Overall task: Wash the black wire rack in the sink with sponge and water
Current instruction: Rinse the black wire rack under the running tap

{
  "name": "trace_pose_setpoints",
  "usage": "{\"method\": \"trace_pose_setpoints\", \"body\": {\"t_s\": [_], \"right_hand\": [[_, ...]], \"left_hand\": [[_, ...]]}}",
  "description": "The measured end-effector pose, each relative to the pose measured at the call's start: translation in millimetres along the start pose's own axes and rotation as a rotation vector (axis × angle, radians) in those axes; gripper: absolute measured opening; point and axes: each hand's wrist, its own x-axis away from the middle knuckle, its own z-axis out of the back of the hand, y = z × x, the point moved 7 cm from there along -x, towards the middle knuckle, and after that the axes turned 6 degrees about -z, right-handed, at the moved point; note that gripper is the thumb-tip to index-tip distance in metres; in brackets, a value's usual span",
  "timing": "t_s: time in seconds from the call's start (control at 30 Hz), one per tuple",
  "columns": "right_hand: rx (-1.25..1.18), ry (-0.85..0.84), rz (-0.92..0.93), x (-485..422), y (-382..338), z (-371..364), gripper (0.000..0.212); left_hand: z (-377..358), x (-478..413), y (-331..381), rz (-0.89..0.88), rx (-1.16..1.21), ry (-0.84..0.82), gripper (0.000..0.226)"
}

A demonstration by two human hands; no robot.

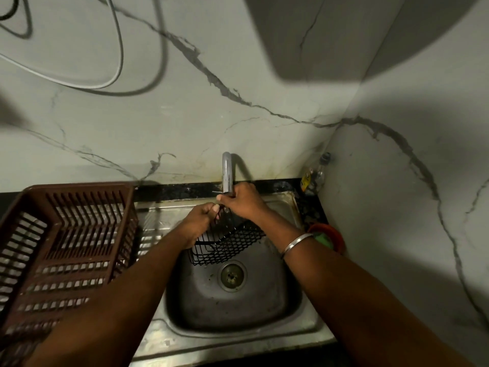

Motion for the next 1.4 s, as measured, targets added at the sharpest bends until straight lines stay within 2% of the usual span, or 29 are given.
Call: {"method": "trace_pose_setpoints", "body": {"t_s": [0.17, 0.27, 0.37, 0.47, 0.57, 0.63, 0.7, 0.77, 0.9, 1.07, 1.2, 1.33, 1.4], "right_hand": [[-0.145, -0.100, -0.037, 3, 10, -2, 0.029], [-0.120, -0.083, -0.042, 0, 11, -9, 0.033], [-0.122, -0.064, -0.067, -3, 25, 0, 0.025], [-0.069, -0.030, -0.046, 0, 24, -1, 0.031], [0.113, -0.041, 0.043, 2, 9, -18, 0.038], [0.225, -0.046, 0.057, 2, 9, -23, 0.040], [0.246, -0.050, 0.062, 1, 15, -12, 0.039], [0.214, -0.041, 0.065, 0, 24, 2, 0.037], [0.327, -0.025, 0.101, 3, 13, -12, 0.044], [0.274, 0.086, 0.037, -3, 29, 10, 0.048], [0.315, 0.011, 0.074, 3, 7, -15, 0.044], [0.178, 0.089, 0.004, -4, 21, 1, 0.041], [0.149, 0.032, -0.017, -1, 17, -9, 0.040]], "left_hand": [[8, 1, -23, 0.037, 0.051, 0.056, 0.034], [7, 1, -29, 0.066, 0.088, 0.046, 0.035], [16, 9, -36, 0.135, 0.138, 0.059, 0.036], [13, 15, -24, 0.148, 0.213, 0.081, 0.043], [-1, 10, 4, 0.058, 0.196, 0.030, 0.057], [1, 6, 8, -0.003, 0.162, 0.046, 0.042], [6, 5, -1, 0.017, 0.162, 0.080, 0.029], [7, 7, -6, 0.042, 0.169, 0.106, 0.027], [6, 5, 5, 0.047, 0.185, 0.120, 0.030], [23, 9, 4, 0.079, 0.170, 0.174, 0.032], [19, 7, 8, 0.064, 0.173, 0.182, 0.032], [33, 16, -3, 0.113, 0.266, 0.231, 0.032], [36, 17, -3, 0.116, 0.278, 0.250, 0.032]]}}
